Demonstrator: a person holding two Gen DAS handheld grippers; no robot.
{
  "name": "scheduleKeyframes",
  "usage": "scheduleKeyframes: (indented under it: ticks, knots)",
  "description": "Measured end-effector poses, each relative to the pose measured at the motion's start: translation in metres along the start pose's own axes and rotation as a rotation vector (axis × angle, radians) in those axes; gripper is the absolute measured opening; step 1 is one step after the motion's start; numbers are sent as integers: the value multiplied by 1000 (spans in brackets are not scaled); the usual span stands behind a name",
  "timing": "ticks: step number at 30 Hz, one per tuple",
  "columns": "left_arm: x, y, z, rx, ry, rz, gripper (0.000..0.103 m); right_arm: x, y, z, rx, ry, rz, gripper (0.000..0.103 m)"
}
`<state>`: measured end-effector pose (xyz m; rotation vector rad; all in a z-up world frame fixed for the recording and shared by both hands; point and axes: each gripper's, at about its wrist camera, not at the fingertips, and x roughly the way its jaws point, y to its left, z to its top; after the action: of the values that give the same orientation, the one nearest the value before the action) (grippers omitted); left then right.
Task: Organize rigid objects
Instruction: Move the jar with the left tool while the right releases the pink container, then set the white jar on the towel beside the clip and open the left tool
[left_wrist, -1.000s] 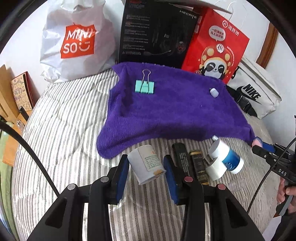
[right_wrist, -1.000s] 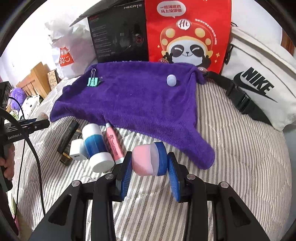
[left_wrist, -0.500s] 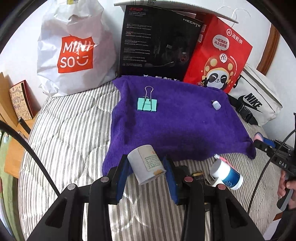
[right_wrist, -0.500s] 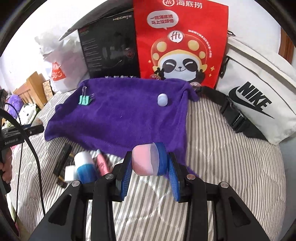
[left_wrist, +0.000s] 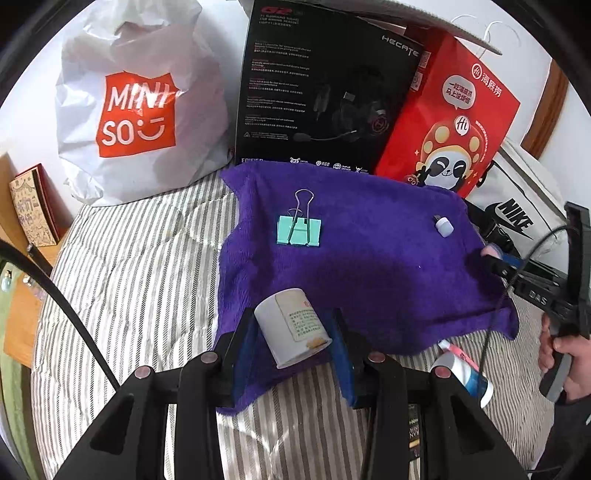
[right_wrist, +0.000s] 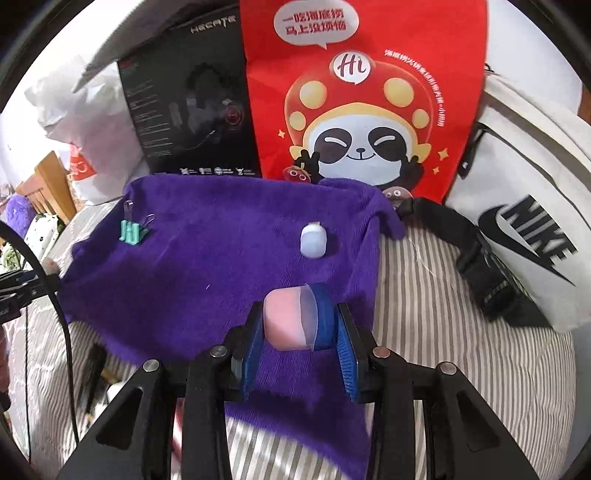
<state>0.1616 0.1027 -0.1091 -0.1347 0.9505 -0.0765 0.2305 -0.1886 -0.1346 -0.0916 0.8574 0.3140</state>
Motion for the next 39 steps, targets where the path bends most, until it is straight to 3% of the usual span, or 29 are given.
scheduleKeyframes:
  ticks: [10,19,28,32,39]
  knots:
    - [18,2,6,10,25,2,37,55,-6,21,-2,61,-15,37]
    - [26,1,16,22,30,-6,37,74,2,28,-45,89,-32,37]
    - [34,1,20,24,45,-9,37,75,2,28,-70,109,-3,40]
    - [40,1,22,27,50,-11,37,64,7,23,-90,109,-13,58]
    - [53,0,30,16,34,-27,37,30,10,6,-102,93,-36,58]
